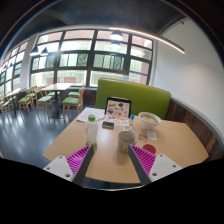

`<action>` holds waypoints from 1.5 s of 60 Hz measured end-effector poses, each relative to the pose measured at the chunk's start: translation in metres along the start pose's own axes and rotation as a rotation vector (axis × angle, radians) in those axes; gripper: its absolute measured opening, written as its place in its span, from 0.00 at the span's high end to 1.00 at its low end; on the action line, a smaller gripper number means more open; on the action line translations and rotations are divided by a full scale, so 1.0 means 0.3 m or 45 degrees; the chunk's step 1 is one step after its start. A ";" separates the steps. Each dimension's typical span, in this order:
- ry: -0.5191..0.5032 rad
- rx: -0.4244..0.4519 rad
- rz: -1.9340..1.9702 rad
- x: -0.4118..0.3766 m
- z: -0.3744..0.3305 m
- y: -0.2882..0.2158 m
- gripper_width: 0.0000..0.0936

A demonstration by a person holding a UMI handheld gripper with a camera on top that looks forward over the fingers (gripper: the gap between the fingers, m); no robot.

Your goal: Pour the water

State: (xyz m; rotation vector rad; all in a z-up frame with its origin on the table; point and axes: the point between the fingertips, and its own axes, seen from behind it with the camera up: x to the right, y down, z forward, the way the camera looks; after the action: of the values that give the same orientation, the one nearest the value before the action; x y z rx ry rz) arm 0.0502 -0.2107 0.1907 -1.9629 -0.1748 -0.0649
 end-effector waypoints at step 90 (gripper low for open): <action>0.095 0.049 0.127 -0.310 0.861 0.060 0.70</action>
State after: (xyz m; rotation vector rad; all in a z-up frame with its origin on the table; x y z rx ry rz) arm -0.0482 0.0116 0.0620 -1.9249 -0.0294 -0.0689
